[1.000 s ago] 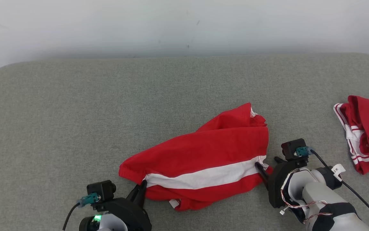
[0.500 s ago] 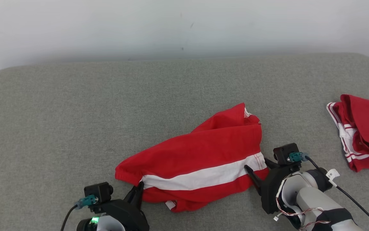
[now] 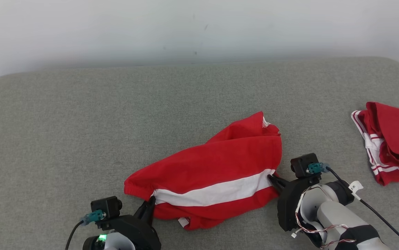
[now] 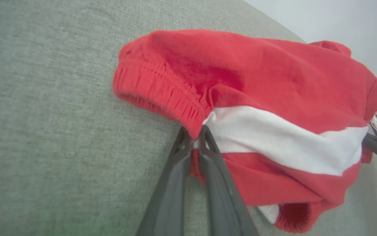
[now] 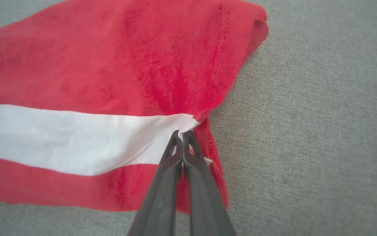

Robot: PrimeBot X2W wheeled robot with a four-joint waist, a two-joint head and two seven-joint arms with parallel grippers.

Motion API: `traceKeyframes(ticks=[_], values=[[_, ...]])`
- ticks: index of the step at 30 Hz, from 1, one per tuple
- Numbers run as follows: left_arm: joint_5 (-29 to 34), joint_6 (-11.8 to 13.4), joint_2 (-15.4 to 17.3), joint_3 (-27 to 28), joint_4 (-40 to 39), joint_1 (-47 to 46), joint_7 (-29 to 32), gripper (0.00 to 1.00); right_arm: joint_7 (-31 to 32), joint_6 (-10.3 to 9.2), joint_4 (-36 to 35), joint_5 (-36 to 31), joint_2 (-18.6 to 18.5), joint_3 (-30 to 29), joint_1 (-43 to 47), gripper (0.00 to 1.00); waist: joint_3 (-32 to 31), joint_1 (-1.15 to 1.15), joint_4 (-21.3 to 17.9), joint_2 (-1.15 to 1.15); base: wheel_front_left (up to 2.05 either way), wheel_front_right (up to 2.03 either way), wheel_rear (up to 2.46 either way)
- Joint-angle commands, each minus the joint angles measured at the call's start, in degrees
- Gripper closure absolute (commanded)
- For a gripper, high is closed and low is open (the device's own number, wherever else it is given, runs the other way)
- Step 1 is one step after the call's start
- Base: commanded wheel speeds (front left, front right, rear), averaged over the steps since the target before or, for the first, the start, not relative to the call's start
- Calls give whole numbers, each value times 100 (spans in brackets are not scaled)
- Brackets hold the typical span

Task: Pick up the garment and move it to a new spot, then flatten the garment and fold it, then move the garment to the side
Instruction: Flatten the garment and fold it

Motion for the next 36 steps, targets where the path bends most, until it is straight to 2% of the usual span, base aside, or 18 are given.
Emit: traceKeyframes(ticks=[1,8,15,22,27,29,36], values=[[-69,-2,19,-2,22,22,12,100,24,-16,11,32,-28,-25,31,100,0,0,-9,-1,0,0,0],[-243,-55,26,144,-142,-95,-117,100,-148,-16,-126,113,-11,-164,-115,100,-64,0,-1,-1,0,0,0],[-523,-153,121,344,-606,-273,-195,100,-400,-16,-630,416,-111,-360,-238,100,-211,0,0,-1,0,0,0],[-860,-202,343,460,-1337,-849,403,100,-326,-16,-1318,869,-262,-705,-698,100,-127,0,-103,-1,0,0,0],[-1249,-149,510,689,-1712,-1618,1116,100,-14,-16,-1496,1318,-166,-1034,-1555,100,348,0,-297,-1,0,0,0],[-1362,-33,647,862,-1809,-2062,1364,100,1,-16,-1487,1450,-61,-1123,-2045,100,648,0,-392,-1,0,0,0],[-1330,335,984,1158,-2074,-3700,1749,100,-594,-16,-880,1084,3,-1343,-3945,100,1745,0,-561,-1,0,0,0]])
